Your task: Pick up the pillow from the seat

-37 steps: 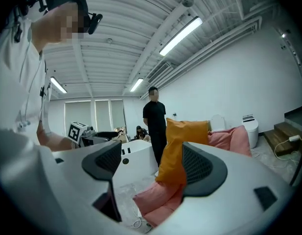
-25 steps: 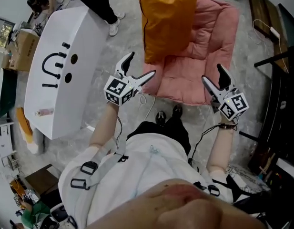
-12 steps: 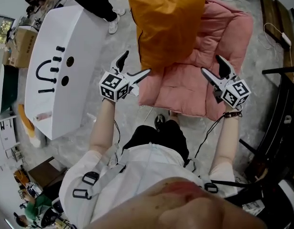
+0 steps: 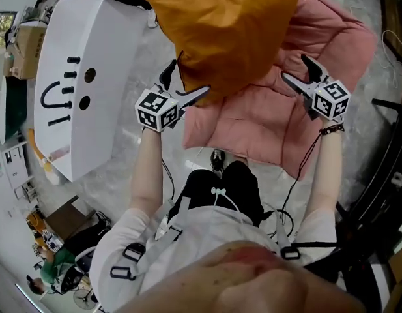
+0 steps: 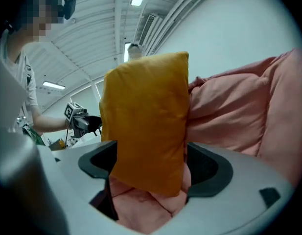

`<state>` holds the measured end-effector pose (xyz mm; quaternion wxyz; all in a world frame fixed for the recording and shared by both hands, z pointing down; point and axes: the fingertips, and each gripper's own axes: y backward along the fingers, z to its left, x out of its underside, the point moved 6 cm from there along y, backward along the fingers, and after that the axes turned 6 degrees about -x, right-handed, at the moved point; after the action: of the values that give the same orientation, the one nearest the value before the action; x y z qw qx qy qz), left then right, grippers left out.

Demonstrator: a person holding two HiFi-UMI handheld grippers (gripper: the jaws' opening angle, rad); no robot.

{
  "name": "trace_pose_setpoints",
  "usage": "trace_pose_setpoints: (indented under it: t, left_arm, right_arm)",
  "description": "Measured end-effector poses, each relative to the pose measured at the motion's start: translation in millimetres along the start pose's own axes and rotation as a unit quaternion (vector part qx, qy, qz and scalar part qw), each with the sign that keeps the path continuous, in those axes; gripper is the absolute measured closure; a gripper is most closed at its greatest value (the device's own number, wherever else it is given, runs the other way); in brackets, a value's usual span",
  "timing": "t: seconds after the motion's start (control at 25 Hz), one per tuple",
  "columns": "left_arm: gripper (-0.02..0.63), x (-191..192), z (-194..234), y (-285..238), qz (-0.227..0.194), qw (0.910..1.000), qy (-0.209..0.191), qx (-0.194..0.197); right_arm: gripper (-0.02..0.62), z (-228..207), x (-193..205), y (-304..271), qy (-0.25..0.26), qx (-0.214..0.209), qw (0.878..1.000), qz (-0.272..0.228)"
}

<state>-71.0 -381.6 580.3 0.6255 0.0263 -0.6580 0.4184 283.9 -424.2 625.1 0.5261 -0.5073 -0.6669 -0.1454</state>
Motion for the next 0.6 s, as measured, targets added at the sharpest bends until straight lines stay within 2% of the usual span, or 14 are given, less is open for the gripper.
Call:
trace_pose_setpoints:
  t: [0.16, 0.32, 0.48, 0.6]
  left_arm:
    - [0.043, 0, 7, -23, 0.009, 0.9999, -0.009, -0.001]
    - [0.038, 4, 20, -37, 0.014, 0.9998, -0.015, -0.004]
    - [0.035, 5, 35, -55, 0.013, 0.9999, 0.010, 0.003]
    - [0.035, 1, 46, -65, 0.007, 0.9991, 0.032, 0.025]
  right_arm:
    - [0.160, -38, -9, -24, -0.010, -0.049, 0.999, -0.020]
    - [0.160, -67, -1, -62, -0.007, -0.092, 0.996, 0.018]
    - [0.160, -69, -6, -85, -0.005, -0.159, 0.987, 0.005]
    - [0.161, -61, -13, -96, -0.005, -0.202, 0.979, -0.002]
